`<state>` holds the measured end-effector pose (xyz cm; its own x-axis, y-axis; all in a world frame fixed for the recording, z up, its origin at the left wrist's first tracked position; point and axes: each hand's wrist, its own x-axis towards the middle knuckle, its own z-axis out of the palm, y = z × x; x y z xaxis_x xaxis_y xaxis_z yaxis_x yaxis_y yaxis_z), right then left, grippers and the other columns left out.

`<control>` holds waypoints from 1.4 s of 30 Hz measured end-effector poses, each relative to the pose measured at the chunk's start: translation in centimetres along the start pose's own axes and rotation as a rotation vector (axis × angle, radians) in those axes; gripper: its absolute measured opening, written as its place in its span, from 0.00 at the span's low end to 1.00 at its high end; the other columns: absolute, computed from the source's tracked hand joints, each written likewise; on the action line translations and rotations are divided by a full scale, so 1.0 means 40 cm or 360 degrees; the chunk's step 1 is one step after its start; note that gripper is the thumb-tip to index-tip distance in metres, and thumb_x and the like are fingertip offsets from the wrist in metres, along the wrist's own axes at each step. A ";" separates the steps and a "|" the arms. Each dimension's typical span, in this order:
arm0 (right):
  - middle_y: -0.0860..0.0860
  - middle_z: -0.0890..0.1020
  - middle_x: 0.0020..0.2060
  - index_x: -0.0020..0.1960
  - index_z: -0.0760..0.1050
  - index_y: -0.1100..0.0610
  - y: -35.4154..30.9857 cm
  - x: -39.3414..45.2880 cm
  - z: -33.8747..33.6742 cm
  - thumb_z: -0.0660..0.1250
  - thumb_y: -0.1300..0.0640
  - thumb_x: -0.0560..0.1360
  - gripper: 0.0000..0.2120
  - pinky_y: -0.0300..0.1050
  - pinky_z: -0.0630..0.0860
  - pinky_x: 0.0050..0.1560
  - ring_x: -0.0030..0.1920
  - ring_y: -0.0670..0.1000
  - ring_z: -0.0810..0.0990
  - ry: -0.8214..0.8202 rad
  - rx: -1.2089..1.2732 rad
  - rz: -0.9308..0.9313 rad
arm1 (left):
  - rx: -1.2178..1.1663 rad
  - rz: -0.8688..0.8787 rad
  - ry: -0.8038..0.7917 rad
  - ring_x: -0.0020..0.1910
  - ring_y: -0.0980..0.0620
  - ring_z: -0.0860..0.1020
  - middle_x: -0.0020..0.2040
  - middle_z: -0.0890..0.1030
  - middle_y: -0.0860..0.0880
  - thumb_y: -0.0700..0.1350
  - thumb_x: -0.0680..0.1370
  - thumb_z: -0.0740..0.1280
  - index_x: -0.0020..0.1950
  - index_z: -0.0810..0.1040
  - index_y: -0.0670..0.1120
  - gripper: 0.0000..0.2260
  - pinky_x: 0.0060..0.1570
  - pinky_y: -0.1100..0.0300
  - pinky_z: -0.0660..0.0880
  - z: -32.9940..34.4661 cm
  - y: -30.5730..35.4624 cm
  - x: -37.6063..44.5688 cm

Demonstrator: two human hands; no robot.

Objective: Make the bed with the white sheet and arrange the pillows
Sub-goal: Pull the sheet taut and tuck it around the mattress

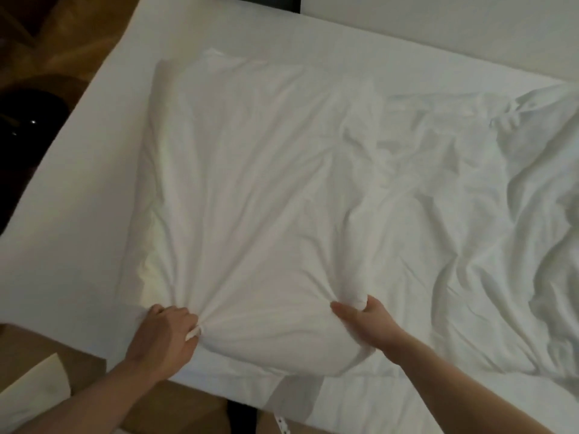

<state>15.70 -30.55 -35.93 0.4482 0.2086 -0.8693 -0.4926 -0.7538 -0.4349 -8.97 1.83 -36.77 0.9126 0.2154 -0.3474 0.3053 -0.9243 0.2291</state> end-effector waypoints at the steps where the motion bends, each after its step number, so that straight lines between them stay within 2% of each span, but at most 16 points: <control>1: 0.50 0.86 0.56 0.66 0.77 0.54 0.026 -0.005 0.016 0.76 0.45 0.73 0.25 0.51 0.80 0.59 0.57 0.54 0.85 0.0138 -0.0173 -0.0013 | -0.0004 0.0005 -0.0068 0.28 0.48 0.76 0.29 0.72 0.54 0.52 0.69 0.61 0.31 0.71 0.51 0.09 0.34 0.55 0.68 -0.007 -0.009 -0.005; 3: 0.50 0.84 0.56 0.69 0.71 0.50 0.058 -0.018 0.049 0.73 0.46 0.75 0.25 0.51 0.78 0.56 0.57 0.57 0.83 0.0434 -0.0140 -0.0058 | 0.0005 0.0010 -0.0206 0.30 0.47 0.78 0.32 0.72 0.55 0.54 0.69 0.62 0.33 0.71 0.51 0.09 0.34 0.57 0.67 -0.026 0.014 0.002; 5: 0.51 0.83 0.56 0.72 0.68 0.49 0.064 -0.025 0.071 0.68 0.49 0.78 0.24 0.51 0.77 0.55 0.56 0.59 0.82 0.0713 0.0011 -0.0155 | 0.0030 -0.0061 -0.0430 0.42 0.48 0.80 0.39 0.74 0.55 0.55 0.75 0.65 0.41 0.73 0.53 0.08 0.41 0.56 0.68 -0.041 0.060 0.024; 6: 0.53 0.83 0.57 0.74 0.66 0.49 0.066 -0.023 0.078 0.66 0.50 0.79 0.24 0.51 0.76 0.54 0.57 0.60 0.81 0.0742 0.0010 -0.0151 | 0.0081 -0.0083 -0.0580 0.49 0.49 0.80 0.45 0.76 0.54 0.56 0.78 0.64 0.46 0.75 0.53 0.07 0.46 0.57 0.69 -0.046 0.080 0.033; 8: 0.56 0.82 0.62 0.75 0.66 0.52 0.081 -0.010 0.085 0.64 0.49 0.82 0.24 0.50 0.74 0.56 0.61 0.62 0.80 0.0570 -0.0157 -0.0043 | 0.0216 -0.0141 -0.0838 0.57 0.49 0.79 0.56 0.79 0.52 0.56 0.79 0.62 0.55 0.78 0.53 0.11 0.53 0.59 0.73 -0.059 0.099 0.050; 10: 0.58 0.79 0.67 0.76 0.67 0.55 0.091 0.013 0.069 0.63 0.46 0.82 0.25 0.49 0.72 0.62 0.67 0.62 0.77 0.0322 -0.0317 0.0083 | 0.0332 -0.0194 -0.0946 0.60 0.49 0.79 0.62 0.79 0.50 0.55 0.78 0.62 0.61 0.78 0.53 0.14 0.56 0.59 0.74 -0.068 0.111 0.059; 12: 0.58 0.76 0.71 0.77 0.66 0.56 0.078 0.022 0.034 0.64 0.44 0.81 0.29 0.48 0.72 0.67 0.70 0.61 0.75 0.0198 -0.0351 0.0110 | 0.0466 -0.0183 -0.1020 0.63 0.48 0.77 0.65 0.77 0.49 0.54 0.78 0.61 0.66 0.75 0.51 0.18 0.59 0.58 0.73 -0.074 0.128 0.065; 14: 0.57 0.73 0.74 0.81 0.59 0.55 0.064 0.006 0.002 0.67 0.41 0.79 0.37 0.50 0.70 0.71 0.72 0.60 0.73 0.0161 -0.0294 0.0082 | 0.0516 -0.0124 -0.0989 0.63 0.48 0.77 0.65 0.75 0.49 0.54 0.79 0.61 0.66 0.72 0.50 0.18 0.58 0.58 0.72 -0.081 0.166 0.060; 16: 0.56 0.68 0.78 0.83 0.54 0.56 0.057 -0.050 -0.021 0.69 0.42 0.78 0.42 0.50 0.66 0.75 0.76 0.58 0.69 0.0251 -0.0266 -0.0026 | 0.0401 -0.0074 -0.0847 0.57 0.50 0.76 0.58 0.74 0.51 0.55 0.79 0.61 0.59 0.71 0.51 0.12 0.53 0.58 0.72 -0.100 0.227 0.044; 18: 0.54 0.65 0.79 0.83 0.54 0.54 0.064 -0.135 -0.051 0.71 0.45 0.77 0.42 0.50 0.65 0.76 0.77 0.56 0.68 0.0420 -0.0189 -0.0183 | 0.0231 -0.0079 -0.0634 0.50 0.55 0.74 0.51 0.72 0.55 0.56 0.78 0.61 0.53 0.70 0.53 0.09 0.45 0.59 0.70 -0.132 0.308 0.020; 20: 0.49 0.65 0.79 0.83 0.56 0.50 0.072 -0.240 -0.102 0.71 0.46 0.77 0.40 0.51 0.68 0.75 0.75 0.53 0.70 0.0464 -0.0023 -0.0284 | 0.0021 -0.0087 -0.0472 0.48 0.58 0.71 0.51 0.71 0.59 0.57 0.78 0.61 0.53 0.70 0.55 0.08 0.41 0.62 0.68 -0.169 0.403 -0.006; 23: 0.44 0.66 0.77 0.82 0.57 0.46 0.098 -0.418 -0.229 0.70 0.47 0.78 0.37 0.49 0.72 0.69 0.72 0.49 0.72 0.0475 0.0199 -0.0342 | -0.0222 -0.0081 -0.0310 0.51 0.61 0.71 0.53 0.68 0.62 0.58 0.76 0.63 0.53 0.69 0.60 0.08 0.45 0.63 0.72 -0.254 0.549 -0.040; 29: 0.45 0.71 0.73 0.79 0.61 0.44 0.158 -0.746 -0.556 0.70 0.50 0.79 0.31 0.45 0.72 0.57 0.66 0.49 0.75 0.0716 0.0479 -0.0366 | -0.0509 -0.0044 -0.0122 0.56 0.62 0.72 0.57 0.68 0.65 0.57 0.76 0.67 0.56 0.71 0.61 0.10 0.52 0.61 0.75 -0.467 0.863 -0.104; 32: 0.46 0.71 0.73 0.79 0.62 0.45 0.202 -0.867 -0.686 0.69 0.49 0.80 0.30 0.46 0.72 0.57 0.64 0.50 0.75 0.0893 0.0532 -0.0315 | -0.0576 0.0040 -0.0139 0.57 0.62 0.72 0.58 0.68 0.65 0.56 0.77 0.66 0.58 0.72 0.61 0.10 0.55 0.60 0.74 -0.552 0.998 -0.127; 36: 0.50 0.69 0.75 0.80 0.60 0.50 0.257 -0.972 -0.812 0.68 0.50 0.81 0.31 0.49 0.71 0.58 0.60 0.50 0.74 0.1128 0.0609 -0.0200 | -0.0606 0.0216 -0.0161 0.54 0.62 0.73 0.59 0.66 0.67 0.56 0.77 0.66 0.57 0.71 0.62 0.11 0.53 0.63 0.73 -0.621 1.126 -0.107; 42: 0.53 0.66 0.78 0.81 0.58 0.49 0.352 -0.962 -0.959 0.71 0.47 0.79 0.35 0.55 0.72 0.64 0.71 0.60 0.72 0.1339 0.0698 -0.0029 | -0.0537 0.0394 -0.0225 0.56 0.61 0.72 0.61 0.65 0.65 0.56 0.77 0.65 0.61 0.70 0.59 0.13 0.53 0.61 0.74 -0.645 1.264 0.006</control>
<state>20.12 -73.09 0.41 0.7648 -0.4282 -0.4814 -0.6399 -0.4180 -0.6448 13.70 -36.72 -1.79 0.9304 -0.0666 -0.3605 0.1752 -0.7829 0.5970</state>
